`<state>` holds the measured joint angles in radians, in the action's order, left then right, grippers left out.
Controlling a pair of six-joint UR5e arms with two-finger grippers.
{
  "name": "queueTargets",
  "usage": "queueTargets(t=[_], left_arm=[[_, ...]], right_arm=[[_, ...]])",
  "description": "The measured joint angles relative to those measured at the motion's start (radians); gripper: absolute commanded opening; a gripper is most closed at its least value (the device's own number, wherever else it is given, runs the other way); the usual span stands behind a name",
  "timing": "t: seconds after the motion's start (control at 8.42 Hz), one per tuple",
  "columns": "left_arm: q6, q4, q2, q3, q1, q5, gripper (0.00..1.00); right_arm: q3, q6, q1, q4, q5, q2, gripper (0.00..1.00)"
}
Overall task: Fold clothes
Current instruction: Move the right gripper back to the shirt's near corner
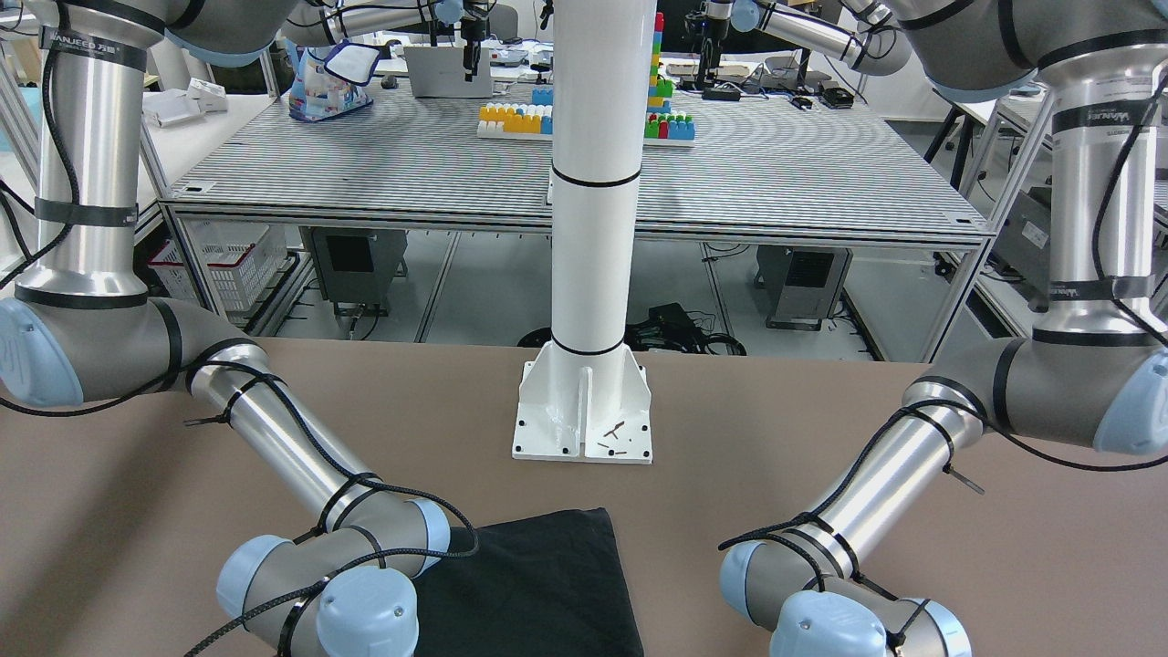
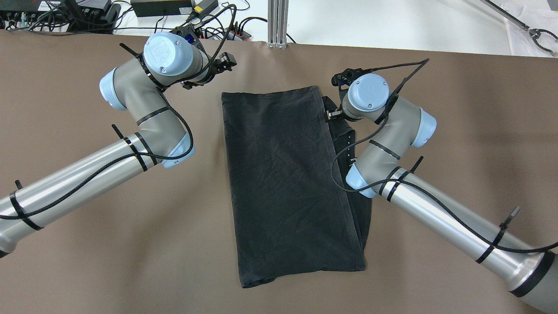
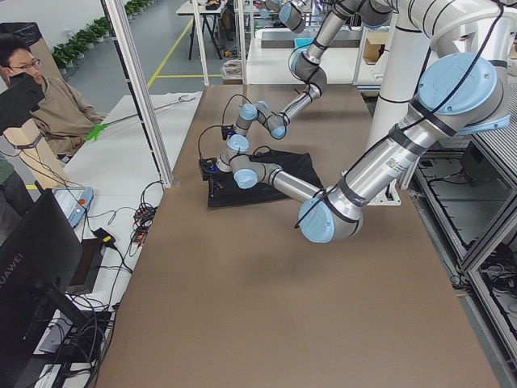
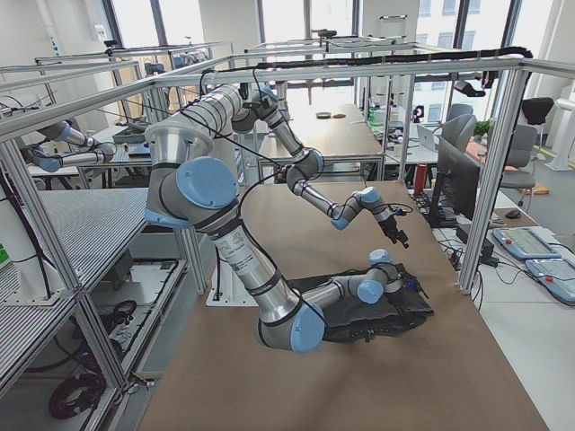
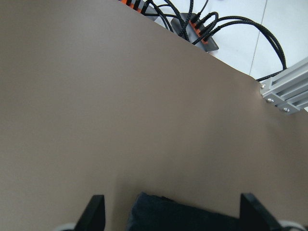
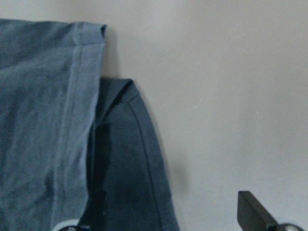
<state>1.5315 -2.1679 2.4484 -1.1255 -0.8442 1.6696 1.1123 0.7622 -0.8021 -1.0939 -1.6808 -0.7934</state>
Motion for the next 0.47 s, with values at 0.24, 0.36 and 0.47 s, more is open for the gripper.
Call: queueTargets(t=[0.24,0.36,0.47], left_arm=[[0.001,0.010,0.001,-0.015,0.000,-0.001,1.00],[0.001,0.029,0.000,-0.033,0.000,-0.004,1.00],[0.001,0.048,-0.001,-0.050,0.000,-0.007,1.00]], right_arm=[[0.117,0.018,-0.026,-0.031,-0.079,-0.059,0.95],[0.231,0.095,-0.029,-0.079,-0.109,-0.106,0.95],[0.361,0.219,-0.025,-0.111,-0.132,-0.171,0.94]])
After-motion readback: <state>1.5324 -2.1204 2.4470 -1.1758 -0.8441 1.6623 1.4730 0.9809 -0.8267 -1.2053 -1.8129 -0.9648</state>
